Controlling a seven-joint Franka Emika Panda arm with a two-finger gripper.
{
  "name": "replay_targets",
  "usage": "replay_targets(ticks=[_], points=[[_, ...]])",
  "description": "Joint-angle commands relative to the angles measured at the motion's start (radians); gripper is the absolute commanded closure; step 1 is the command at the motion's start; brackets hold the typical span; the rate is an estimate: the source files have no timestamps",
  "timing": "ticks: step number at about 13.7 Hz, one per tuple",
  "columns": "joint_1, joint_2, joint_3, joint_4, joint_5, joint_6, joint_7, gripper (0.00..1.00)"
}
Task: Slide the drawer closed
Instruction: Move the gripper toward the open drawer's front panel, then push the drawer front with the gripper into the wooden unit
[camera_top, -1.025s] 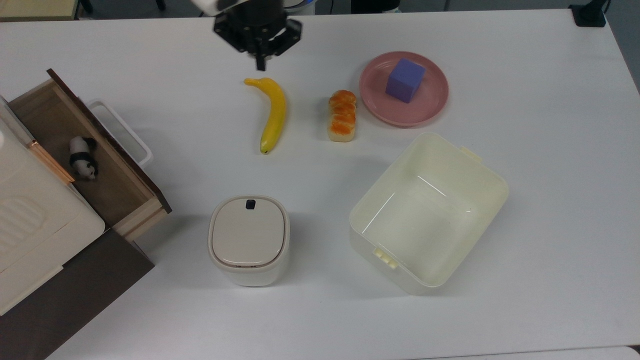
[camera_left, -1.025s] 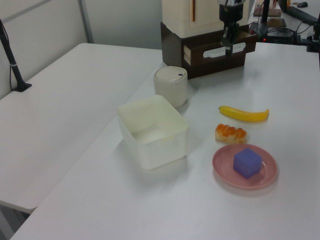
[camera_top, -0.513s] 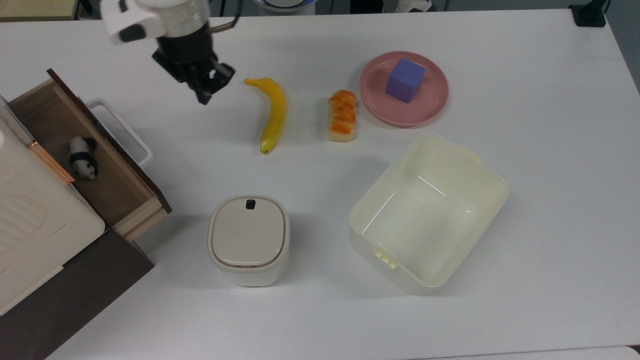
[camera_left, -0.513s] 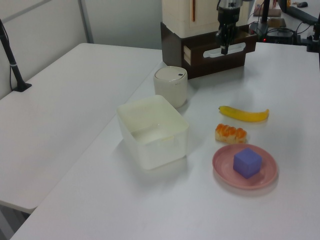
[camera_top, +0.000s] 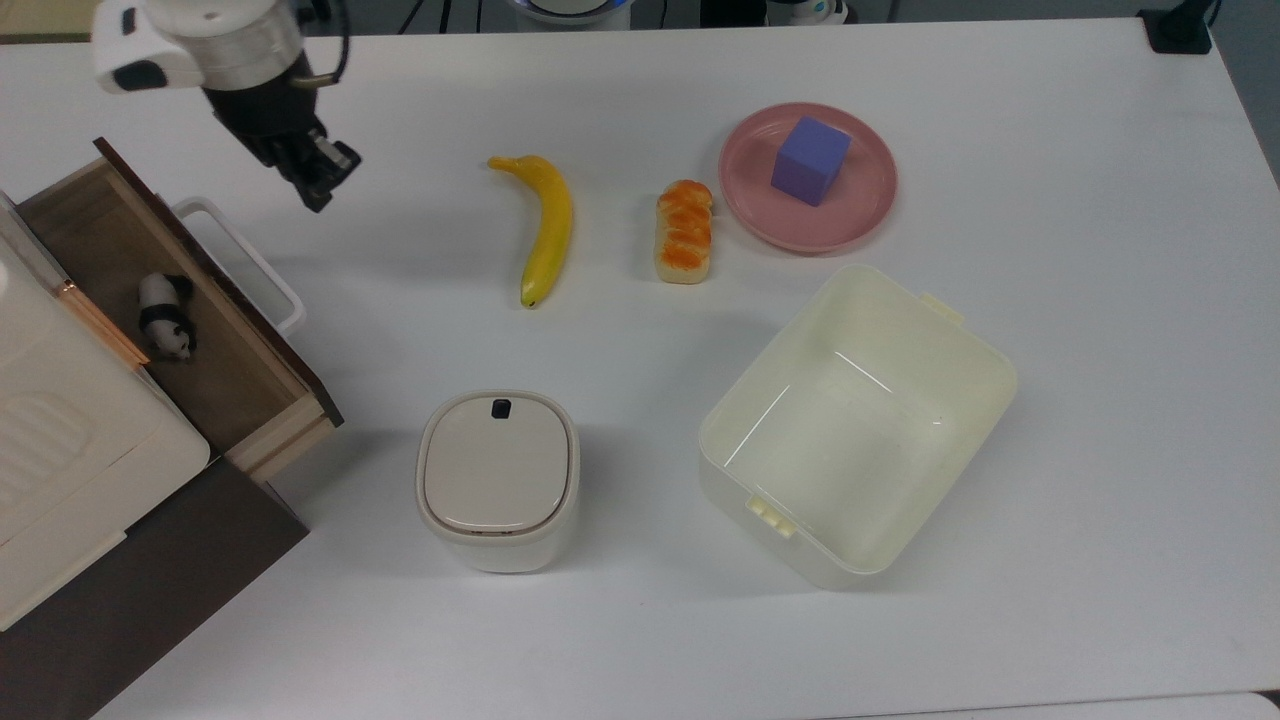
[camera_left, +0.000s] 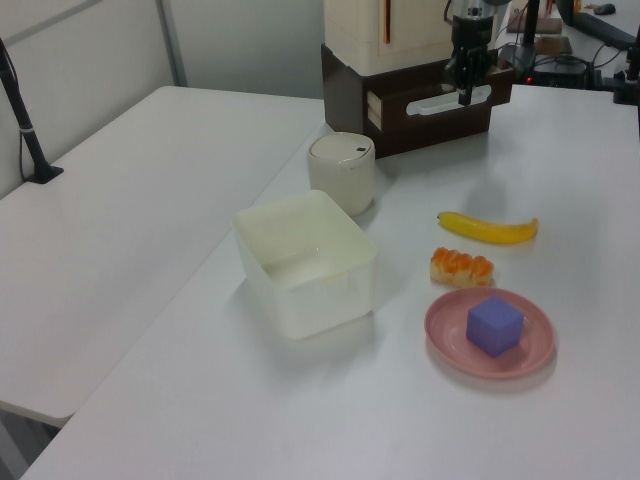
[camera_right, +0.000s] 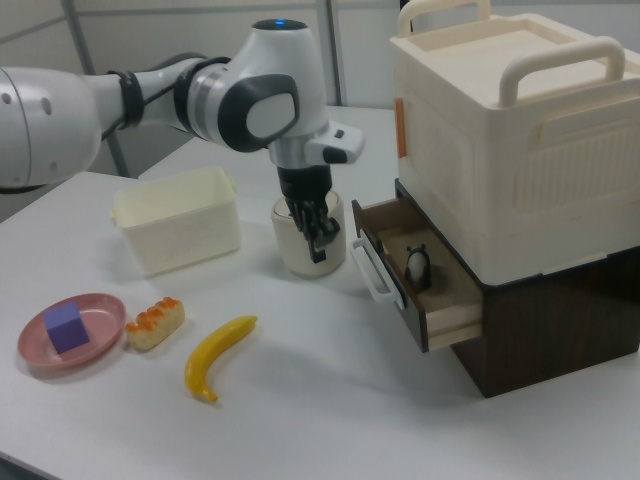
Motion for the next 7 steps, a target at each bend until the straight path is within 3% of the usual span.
replay_targets(ticks=[1, 7], points=[[-0.03, 0.017, 0.0, -0.014, 0.014, 0.033, 0.036, 1.0], [-0.053, 0.022, -0.002, -0.011, 0.006, 0.06, 0.04, 1.0]])
